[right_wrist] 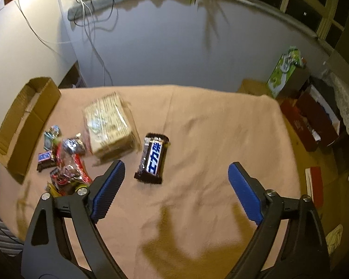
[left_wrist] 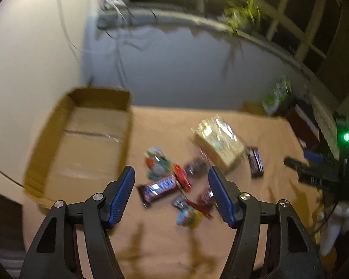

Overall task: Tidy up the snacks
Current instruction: 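Grasp the blue-labelled chocolate bar with the right tool while the left tool grasps the red candy bag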

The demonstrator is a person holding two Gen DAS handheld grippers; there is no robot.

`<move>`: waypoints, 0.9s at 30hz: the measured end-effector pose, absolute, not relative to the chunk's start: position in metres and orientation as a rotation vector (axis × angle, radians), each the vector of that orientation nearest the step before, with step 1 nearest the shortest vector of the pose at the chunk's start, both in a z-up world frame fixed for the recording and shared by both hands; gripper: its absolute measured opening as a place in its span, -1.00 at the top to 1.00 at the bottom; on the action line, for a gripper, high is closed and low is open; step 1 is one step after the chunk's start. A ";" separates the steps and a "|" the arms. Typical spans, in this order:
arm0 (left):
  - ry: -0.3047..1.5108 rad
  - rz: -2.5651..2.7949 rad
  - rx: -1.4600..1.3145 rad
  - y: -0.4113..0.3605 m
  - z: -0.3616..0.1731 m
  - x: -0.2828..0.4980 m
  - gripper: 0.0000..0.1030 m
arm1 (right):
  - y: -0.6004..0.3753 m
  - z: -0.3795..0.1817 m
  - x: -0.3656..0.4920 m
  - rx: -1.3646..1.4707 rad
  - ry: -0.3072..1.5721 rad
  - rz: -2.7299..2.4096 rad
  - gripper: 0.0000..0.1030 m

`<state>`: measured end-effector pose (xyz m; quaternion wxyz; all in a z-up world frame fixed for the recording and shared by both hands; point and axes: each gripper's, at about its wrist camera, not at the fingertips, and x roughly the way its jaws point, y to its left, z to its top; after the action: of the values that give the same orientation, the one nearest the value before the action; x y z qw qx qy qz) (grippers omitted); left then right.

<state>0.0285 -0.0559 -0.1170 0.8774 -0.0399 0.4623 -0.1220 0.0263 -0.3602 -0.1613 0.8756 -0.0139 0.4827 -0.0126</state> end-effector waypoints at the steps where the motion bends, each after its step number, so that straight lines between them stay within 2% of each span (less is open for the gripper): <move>1: 0.990 -0.275 -0.076 -0.062 -0.124 0.030 -0.24 | -0.361 -0.165 0.029 -0.027 1.018 -0.024 -0.79; 4: 1.058 -0.337 -0.041 -0.080 -0.141 0.031 -0.09 | -0.363 -0.175 0.038 -0.005 1.052 -0.006 -0.69; 9: 1.116 -0.404 0.006 -0.103 -0.159 0.034 -0.09 | -0.358 -0.192 0.050 0.007 1.099 0.024 -0.61; 13: 1.160 -0.420 0.014 -0.114 -0.174 0.041 0.11 | -0.353 -0.205 0.062 0.014 1.144 0.057 -0.50; 27: 1.203 -0.454 0.061 -0.127 -0.196 0.049 0.22 | -0.356 -0.240 0.098 0.053 1.256 0.072 -0.24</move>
<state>0.0494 -0.1268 -0.1963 0.7998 0.0283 0.5610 -0.2118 0.0975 -0.3564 -0.2403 0.8084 0.0247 0.5872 0.0339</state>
